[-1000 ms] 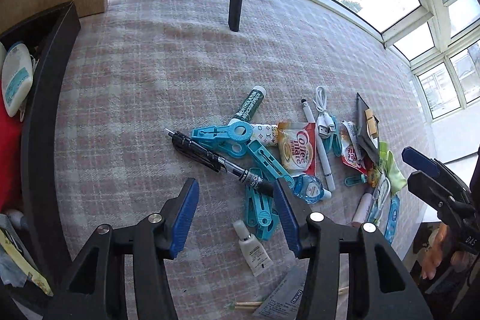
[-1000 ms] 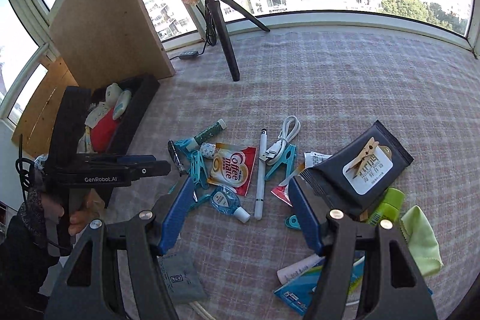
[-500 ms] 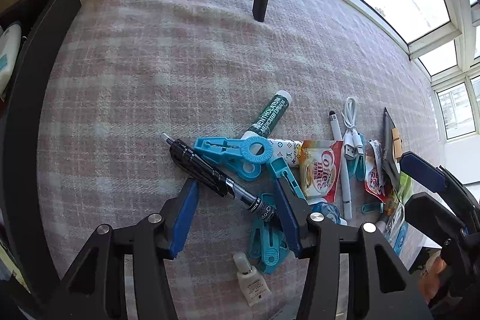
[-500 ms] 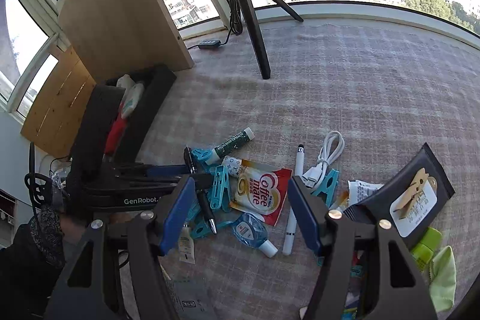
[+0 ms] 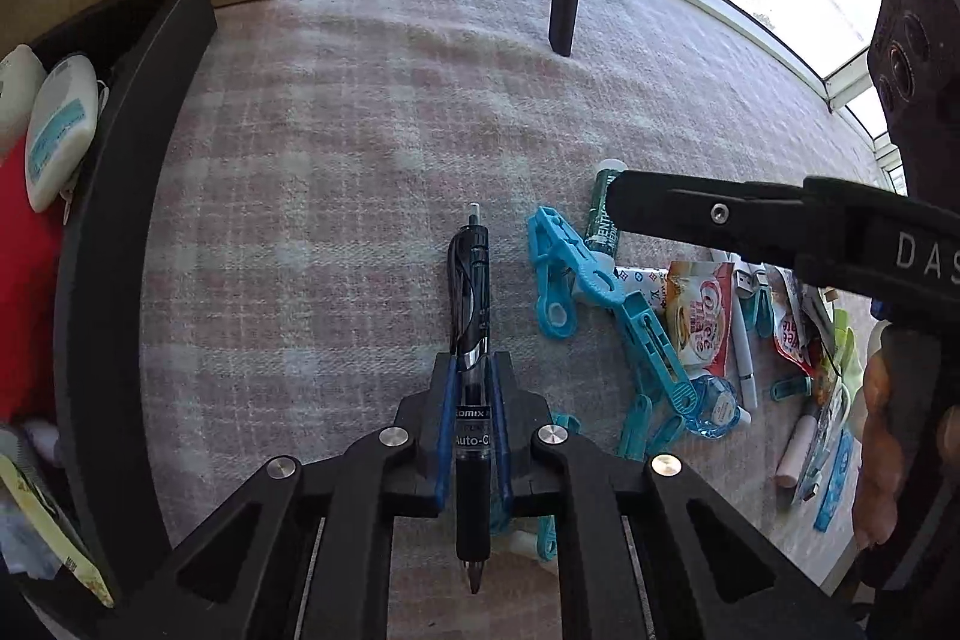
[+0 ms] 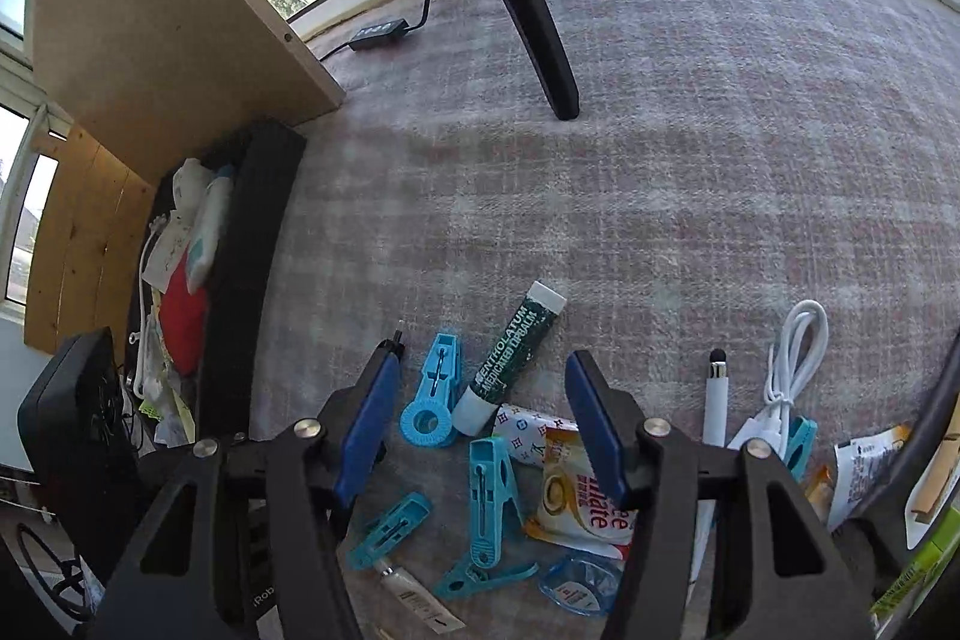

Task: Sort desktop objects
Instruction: 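Grasp the black pen with the left tool while the right grasps the green tube, then carry the black pen and green tube into the tray and open both tools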

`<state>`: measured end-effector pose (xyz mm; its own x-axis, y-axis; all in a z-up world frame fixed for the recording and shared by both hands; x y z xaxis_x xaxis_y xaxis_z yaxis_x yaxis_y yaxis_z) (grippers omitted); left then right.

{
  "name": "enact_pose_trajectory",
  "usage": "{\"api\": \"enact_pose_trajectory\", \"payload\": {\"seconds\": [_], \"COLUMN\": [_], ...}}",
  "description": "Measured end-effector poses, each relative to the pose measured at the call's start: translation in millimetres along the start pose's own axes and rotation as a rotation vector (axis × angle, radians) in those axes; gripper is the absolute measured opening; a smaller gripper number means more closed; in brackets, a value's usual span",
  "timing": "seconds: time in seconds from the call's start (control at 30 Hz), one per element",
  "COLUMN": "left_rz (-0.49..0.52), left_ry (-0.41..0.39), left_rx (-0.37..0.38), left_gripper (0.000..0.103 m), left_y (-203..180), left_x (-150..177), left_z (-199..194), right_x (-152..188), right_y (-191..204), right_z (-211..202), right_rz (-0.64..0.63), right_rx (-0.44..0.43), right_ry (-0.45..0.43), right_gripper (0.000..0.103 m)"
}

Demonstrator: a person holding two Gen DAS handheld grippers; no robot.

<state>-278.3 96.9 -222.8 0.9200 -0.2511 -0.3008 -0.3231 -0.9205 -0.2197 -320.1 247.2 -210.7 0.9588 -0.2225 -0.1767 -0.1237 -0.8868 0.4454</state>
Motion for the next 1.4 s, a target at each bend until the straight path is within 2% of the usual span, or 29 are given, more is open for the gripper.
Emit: {"api": "enact_pose_trajectory", "payload": {"seconds": [0.07, 0.17, 0.3, 0.37, 0.4, 0.47, 0.6, 0.8, 0.87, 1.03, 1.2, 1.4], "left_rz": [0.010, 0.016, 0.022, 0.022, 0.022, 0.020, 0.011, 0.016, 0.012, -0.014, -0.088, -0.201], "left_ry": [-0.004, -0.010, -0.016, -0.017, -0.019, -0.025, -0.046, -0.122, -0.153, -0.252, -0.337, -0.392], "left_rx": [-0.003, -0.006, 0.002, 0.009, 0.012, 0.016, 0.031, 0.029, 0.023, -0.011, -0.115, -0.272], "left_gripper": [0.010, 0.010, 0.010, 0.010, 0.010, 0.010, 0.010, 0.010, 0.010, 0.010, 0.010, 0.010], "left_y": [2, 4, 8, 11, 12, 14, 17, 16, 19, 40, 102, 193], "left_x": [3, 6, 13, 17, 19, 22, 27, 32, 35, 35, 54, 77], "left_z": [-3, -8, -16, -19, -21, -25, -38, -70, -84, -114, -163, -211], "right_x": [-3, -6, -8, -5, -1, 6, 11, 15, 14, 19, 35, 60], "right_y": [2, 2, 2, 10, 15, 21, 16, 18, 22, 65, 127, 196], "right_z": [6, 16, 22, 23, 25, 26, 17, -34, -51, -88, -101, -83], "right_rz": [-0.007, -0.006, 0.002, -0.038, -0.073, -0.124, -0.064, -0.011, 0.023, -0.023, -0.141, -0.262], "right_rx": [0.028, 0.081, 0.116, 0.145, 0.166, 0.189, 0.104, -0.015, -0.080, -0.185, -0.267, -0.326], "right_ry": [-0.007, -0.008, -0.030, -0.043, -0.047, -0.058, -0.078, -0.195, -0.225, -0.310, -0.300, -0.220], "right_gripper": [0.054, 0.043, 0.043, 0.041, 0.032, 0.022, 0.017, 0.016, 0.016, 0.016, 0.016, 0.016]}}
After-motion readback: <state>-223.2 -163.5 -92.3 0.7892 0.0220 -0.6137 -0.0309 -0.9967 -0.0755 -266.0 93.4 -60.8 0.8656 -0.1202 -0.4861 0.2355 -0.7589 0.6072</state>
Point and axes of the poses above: each gripper's, at about its wrist camera, not at the fingertips, and z roughly the way its jaws point, y to its left, x to its underside, the point moved 2 cm from there along z, roughly the way its jaws point, and after that the axes turned 11 degrees about z, right-handed, at the moved point
